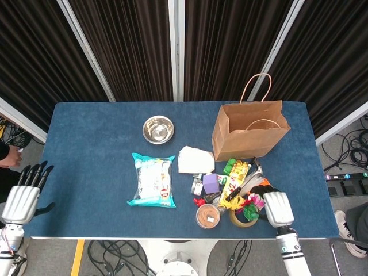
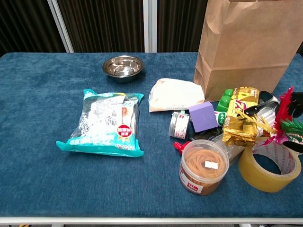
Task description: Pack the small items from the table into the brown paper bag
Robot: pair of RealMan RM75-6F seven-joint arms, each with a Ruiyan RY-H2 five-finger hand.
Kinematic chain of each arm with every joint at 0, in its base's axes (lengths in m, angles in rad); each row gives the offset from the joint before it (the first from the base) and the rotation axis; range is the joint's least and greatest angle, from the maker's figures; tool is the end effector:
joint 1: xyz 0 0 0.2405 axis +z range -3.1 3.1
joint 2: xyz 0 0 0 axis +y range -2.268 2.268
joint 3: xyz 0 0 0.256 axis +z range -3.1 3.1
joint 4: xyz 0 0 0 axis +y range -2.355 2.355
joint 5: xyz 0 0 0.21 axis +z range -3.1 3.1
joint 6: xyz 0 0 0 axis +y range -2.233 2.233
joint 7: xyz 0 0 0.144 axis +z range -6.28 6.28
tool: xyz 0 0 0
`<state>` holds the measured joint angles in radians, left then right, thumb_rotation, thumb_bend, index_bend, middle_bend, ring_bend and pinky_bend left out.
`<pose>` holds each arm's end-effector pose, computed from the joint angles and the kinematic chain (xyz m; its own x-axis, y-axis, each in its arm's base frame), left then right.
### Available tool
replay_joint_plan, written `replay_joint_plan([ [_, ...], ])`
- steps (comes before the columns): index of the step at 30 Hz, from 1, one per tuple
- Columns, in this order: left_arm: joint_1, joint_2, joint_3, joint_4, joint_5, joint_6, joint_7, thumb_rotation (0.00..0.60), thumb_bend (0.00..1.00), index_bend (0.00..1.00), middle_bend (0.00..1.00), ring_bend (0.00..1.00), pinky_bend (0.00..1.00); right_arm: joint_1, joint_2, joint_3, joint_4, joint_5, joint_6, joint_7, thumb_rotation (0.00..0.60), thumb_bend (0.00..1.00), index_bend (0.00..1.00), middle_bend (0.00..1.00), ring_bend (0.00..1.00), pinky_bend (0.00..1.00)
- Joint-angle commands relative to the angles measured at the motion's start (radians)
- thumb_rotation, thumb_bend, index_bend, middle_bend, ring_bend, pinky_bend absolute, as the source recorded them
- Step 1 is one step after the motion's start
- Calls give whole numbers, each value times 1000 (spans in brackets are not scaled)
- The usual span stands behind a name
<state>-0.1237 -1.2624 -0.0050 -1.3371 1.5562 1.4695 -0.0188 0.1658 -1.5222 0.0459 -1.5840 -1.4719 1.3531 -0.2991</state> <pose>-0.3408 0.1878 0.1276 0.5040 0.0340 0.8630 0.8616 -0.0894 -0.4997 -0.2491 -0.1946 0.0191 0.3335 -0.1381 0.9326 -0.9407 -0.1132 0.3197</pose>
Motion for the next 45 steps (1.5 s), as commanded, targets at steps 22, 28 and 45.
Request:
replay_joint_plan([
  [22,-3,-7,6,21,2,-8,-28,600,51,98,66,0,48,25,-41,9,21,41,-10,-127,600,106,431,422,354,497],
  [28,-2,-9,6,26,2,-7,-34,600,52,97,66,0,48,32,-54,13,29,55,-17,-139,600,117,435,428,354,496],
  [45,-5,-8,12,30,6,-12,-32,600,51,97,67,0,48,49,-63,9,15,99,-55,-171,600,279,522,502,413,544],
])
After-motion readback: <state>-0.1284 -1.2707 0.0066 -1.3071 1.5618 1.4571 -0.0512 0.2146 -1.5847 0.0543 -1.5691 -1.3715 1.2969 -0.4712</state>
